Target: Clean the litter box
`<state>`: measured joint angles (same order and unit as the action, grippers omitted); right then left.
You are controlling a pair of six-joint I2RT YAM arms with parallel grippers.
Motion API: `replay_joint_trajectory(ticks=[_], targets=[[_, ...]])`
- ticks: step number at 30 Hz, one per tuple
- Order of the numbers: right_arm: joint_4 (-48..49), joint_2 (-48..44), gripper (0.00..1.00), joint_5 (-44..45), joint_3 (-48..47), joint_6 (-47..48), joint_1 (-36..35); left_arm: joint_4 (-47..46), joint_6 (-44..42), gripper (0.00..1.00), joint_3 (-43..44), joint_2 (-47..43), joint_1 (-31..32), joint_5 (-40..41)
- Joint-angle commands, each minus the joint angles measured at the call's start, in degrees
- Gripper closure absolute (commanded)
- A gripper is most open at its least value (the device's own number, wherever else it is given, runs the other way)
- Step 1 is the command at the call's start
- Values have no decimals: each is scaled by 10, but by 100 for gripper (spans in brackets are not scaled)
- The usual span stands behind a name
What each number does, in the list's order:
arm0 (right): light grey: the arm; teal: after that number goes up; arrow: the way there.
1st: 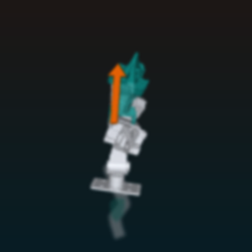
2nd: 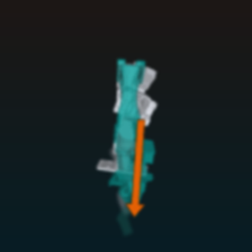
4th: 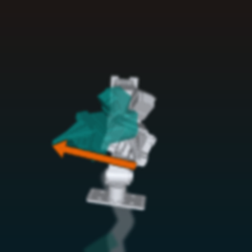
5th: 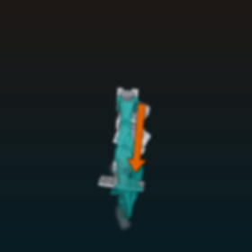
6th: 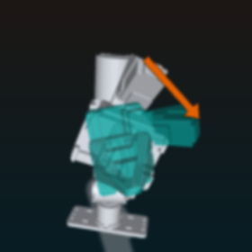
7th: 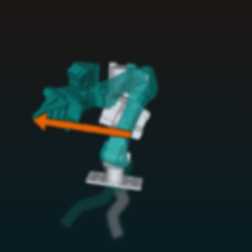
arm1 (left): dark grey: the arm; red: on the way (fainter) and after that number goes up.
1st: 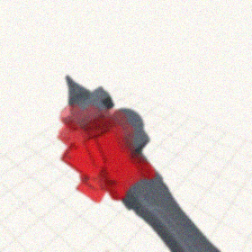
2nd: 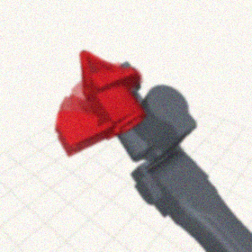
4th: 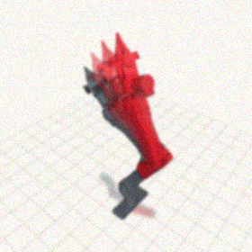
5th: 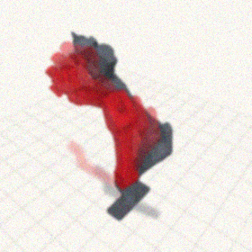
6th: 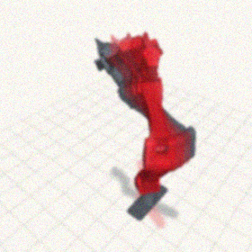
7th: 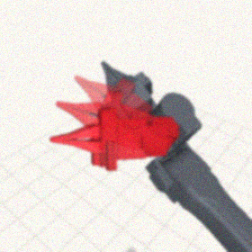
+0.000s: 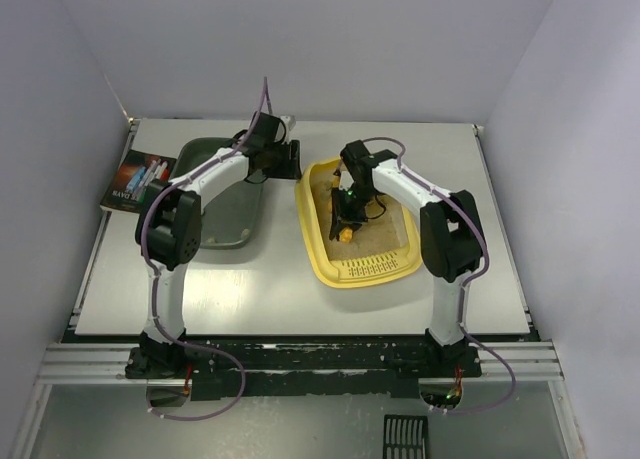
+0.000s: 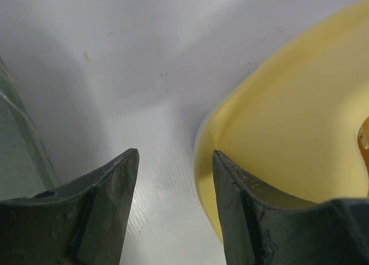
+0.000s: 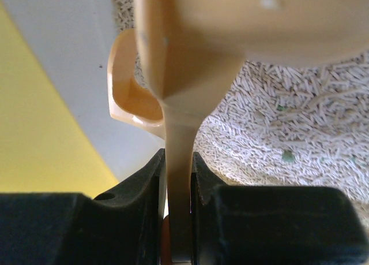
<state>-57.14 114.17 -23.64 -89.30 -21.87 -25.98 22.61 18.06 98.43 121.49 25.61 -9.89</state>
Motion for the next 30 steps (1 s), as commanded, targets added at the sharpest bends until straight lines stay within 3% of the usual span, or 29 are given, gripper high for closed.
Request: replay_joint_trajectory(ticks=[1, 11, 21, 30], targets=[[59, 0, 100, -101, 49, -6, -7, -25, 10, 35, -26, -48, 8, -7], [186, -34, 100, -169, 124, -54, 12, -29, 12, 36, -54, -67, 3, -4], [105, -93, 100, -86, 115, -55, 32, -26, 15, 37, -60, -71, -4, -1], [174, -196, 100, -125, 231, -85, 63, -12, 14, 39, -59, -73, -10, 7]])
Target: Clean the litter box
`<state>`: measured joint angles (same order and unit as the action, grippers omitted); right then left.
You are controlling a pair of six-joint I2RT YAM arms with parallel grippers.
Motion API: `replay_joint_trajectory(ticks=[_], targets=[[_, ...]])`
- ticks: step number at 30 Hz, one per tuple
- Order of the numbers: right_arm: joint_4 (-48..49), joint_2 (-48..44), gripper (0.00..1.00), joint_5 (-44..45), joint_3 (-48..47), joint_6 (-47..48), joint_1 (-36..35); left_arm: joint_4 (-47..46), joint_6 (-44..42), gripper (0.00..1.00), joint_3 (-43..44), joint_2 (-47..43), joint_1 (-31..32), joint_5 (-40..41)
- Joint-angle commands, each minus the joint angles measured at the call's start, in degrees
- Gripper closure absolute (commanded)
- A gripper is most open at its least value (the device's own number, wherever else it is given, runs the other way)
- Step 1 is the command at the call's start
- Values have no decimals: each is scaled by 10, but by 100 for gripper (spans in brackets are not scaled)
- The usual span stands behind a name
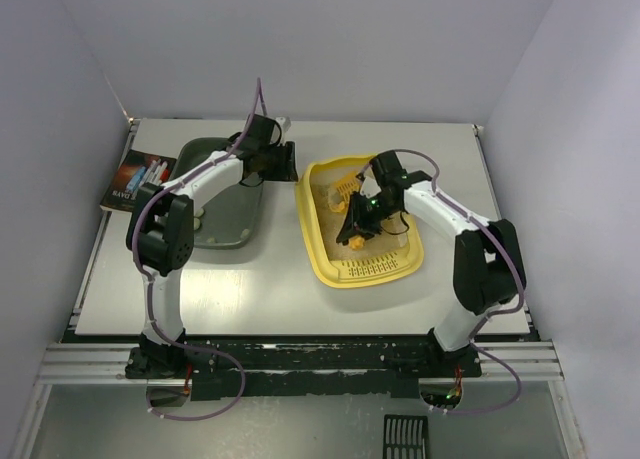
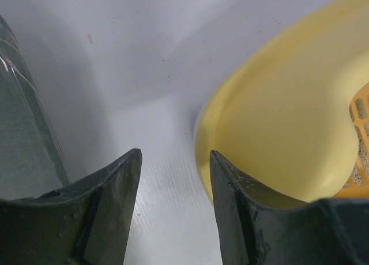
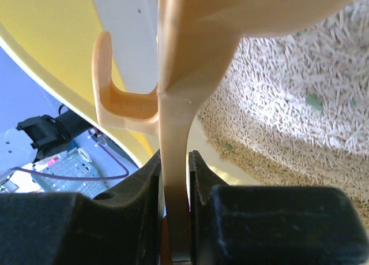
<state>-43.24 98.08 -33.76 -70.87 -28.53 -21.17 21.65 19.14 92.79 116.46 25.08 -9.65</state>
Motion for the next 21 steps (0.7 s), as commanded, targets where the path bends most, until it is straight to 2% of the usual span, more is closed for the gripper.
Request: replay_joint_trajectory(ticks=[1, 6, 10, 13, 17, 21], targets=[[44, -45, 100, -28, 62, -22, 19, 3, 3, 39, -1, -23, -5, 5], [93, -120, 100, -62, 128, -24, 45, 22, -2, 39, -1, -35, -5, 15], [190, -206, 100, -110, 229, -51, 75, 48, 0, 38, -7, -60, -5, 55], [250, -269, 100, -127, 267, -67, 81, 47, -4, 37, -45, -114, -6, 87], [266, -309, 100, -139, 290, -51, 86, 38, -18, 36, -97, -196, -8, 110], [388, -357, 100, -184, 367, -120, 88, 57, -55, 35, -133, -283, -28, 134]])
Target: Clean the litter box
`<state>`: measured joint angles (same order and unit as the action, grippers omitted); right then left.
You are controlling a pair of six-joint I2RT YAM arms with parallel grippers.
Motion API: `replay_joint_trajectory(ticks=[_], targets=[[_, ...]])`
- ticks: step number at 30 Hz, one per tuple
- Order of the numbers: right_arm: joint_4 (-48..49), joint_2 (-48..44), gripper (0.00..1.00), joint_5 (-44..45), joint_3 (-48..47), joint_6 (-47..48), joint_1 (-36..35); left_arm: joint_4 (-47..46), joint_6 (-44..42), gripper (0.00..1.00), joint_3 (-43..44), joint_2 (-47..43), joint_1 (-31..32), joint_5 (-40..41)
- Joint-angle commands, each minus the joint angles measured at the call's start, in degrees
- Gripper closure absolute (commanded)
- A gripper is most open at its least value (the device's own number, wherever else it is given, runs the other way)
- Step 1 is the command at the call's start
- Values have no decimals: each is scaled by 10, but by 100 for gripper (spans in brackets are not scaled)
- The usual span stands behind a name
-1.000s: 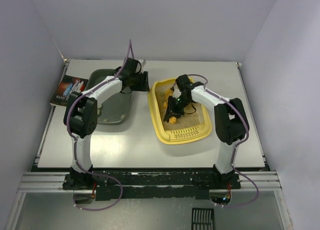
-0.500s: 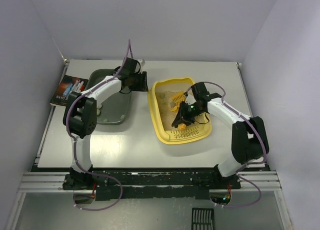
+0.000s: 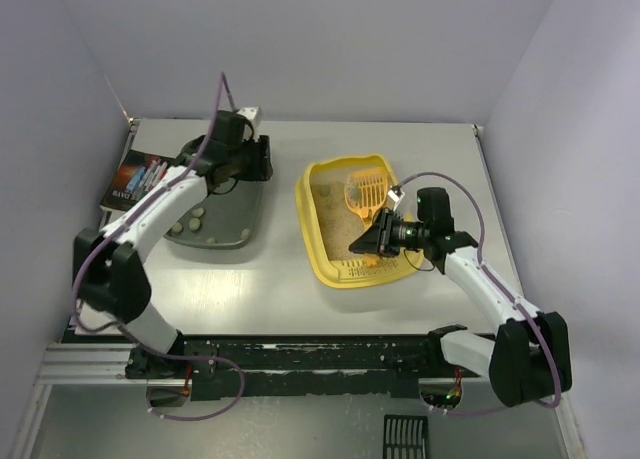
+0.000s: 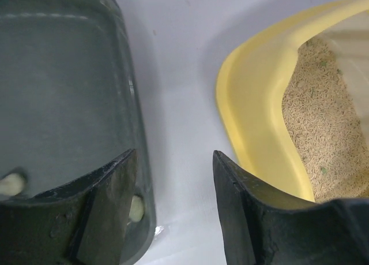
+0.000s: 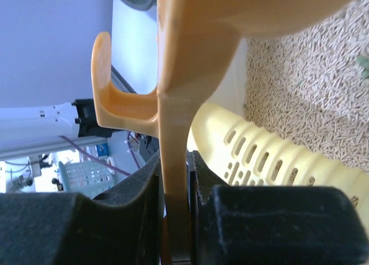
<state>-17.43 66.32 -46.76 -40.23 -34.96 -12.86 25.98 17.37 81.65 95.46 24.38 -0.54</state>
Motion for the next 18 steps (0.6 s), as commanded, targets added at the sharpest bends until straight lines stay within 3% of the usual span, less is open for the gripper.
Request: replay_joint_trajectory(ticks=[1, 9, 18], targets=[[176, -54, 100, -64, 82, -81, 5, 32, -44, 34, -22, -88, -31, 45], [592, -76, 100, -89, 232, -314, 5, 161, -111, 38, -54, -176, -75, 69], [1168, 108, 100, -74, 327, -582, 5, 150, -124, 37, -138, -263, -86, 79]])
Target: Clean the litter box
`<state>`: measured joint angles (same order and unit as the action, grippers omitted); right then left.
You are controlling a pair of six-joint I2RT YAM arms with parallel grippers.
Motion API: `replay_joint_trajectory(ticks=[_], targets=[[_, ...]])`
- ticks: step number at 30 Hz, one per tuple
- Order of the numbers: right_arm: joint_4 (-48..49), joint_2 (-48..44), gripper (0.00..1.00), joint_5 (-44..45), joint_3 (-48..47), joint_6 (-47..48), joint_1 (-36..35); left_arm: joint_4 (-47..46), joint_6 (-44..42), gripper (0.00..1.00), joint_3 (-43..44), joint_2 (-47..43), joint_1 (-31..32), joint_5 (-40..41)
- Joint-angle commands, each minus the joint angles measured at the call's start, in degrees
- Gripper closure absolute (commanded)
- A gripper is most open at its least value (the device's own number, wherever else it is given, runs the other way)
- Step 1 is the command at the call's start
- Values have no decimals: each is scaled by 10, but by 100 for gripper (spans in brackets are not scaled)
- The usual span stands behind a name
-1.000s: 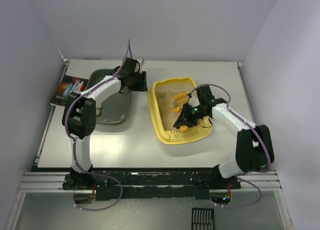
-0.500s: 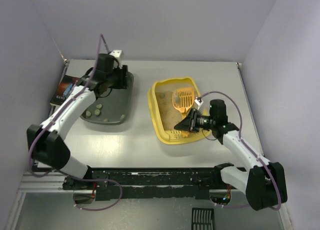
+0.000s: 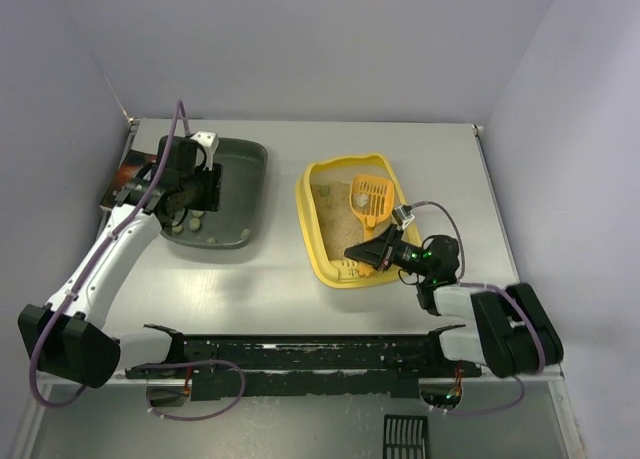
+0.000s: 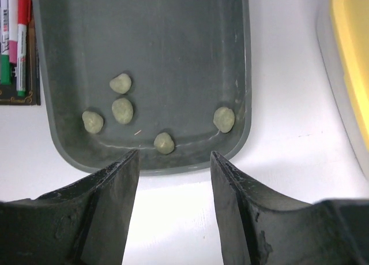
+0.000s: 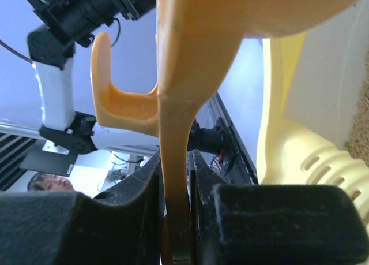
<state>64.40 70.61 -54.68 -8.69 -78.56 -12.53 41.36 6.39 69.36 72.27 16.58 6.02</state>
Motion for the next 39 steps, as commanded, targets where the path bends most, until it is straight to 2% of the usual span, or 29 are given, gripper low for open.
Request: replay_joint_trajectory(ticks=[1, 3, 7, 10, 12, 13, 14, 16, 18, 23, 30, 34, 39], targets=[[394, 101, 100, 9, 13, -171, 2, -7, -13, 38, -19, -33, -9, 12], [401, 123, 100, 3, 8, -177, -1, -11, -9, 38, -26, -32, -11, 8], [384, 110, 100, -5, 2, -174, -1, -15, 2, 39, -32, -26, -12, 1], [288, 75, 100, -15, -1, -127, -1, -18, 5, 39, -33, -25, -13, 0], [145, 22, 100, -13, -6, -52, -1, -23, 8, 39, -36, -26, -13, 3], [18, -16, 100, -5, -17, 16, -1, -23, 8, 39, -36, -26, -13, 3], [-148, -60, 100, 23, -49, 107, -2, -23, 7, 39, -36, -26, -14, 4], [-444, -139, 100, 106, -114, 274, -10, -23, 10, 39, -36, -24, -14, 4], [-572, -181, 100, 146, -149, 350, -13, -25, 11, 39, -38, -23, -15, 7], [-729, -198, 100, 220, -198, 408, -13, -35, 17, 39, -45, -20, -16, 8], [-926, -126, 100, 330, -302, 452, -15, -36, 19, 40, -46, -19, -18, 11], [-1043, -60, 100, 346, -396, 469, -19, -37, 21, 41, -50, -22, -19, 12], [-1133, -27, 100, 348, -480, 503, -20, -46, 21, 41, -62, -31, -22, 12]])
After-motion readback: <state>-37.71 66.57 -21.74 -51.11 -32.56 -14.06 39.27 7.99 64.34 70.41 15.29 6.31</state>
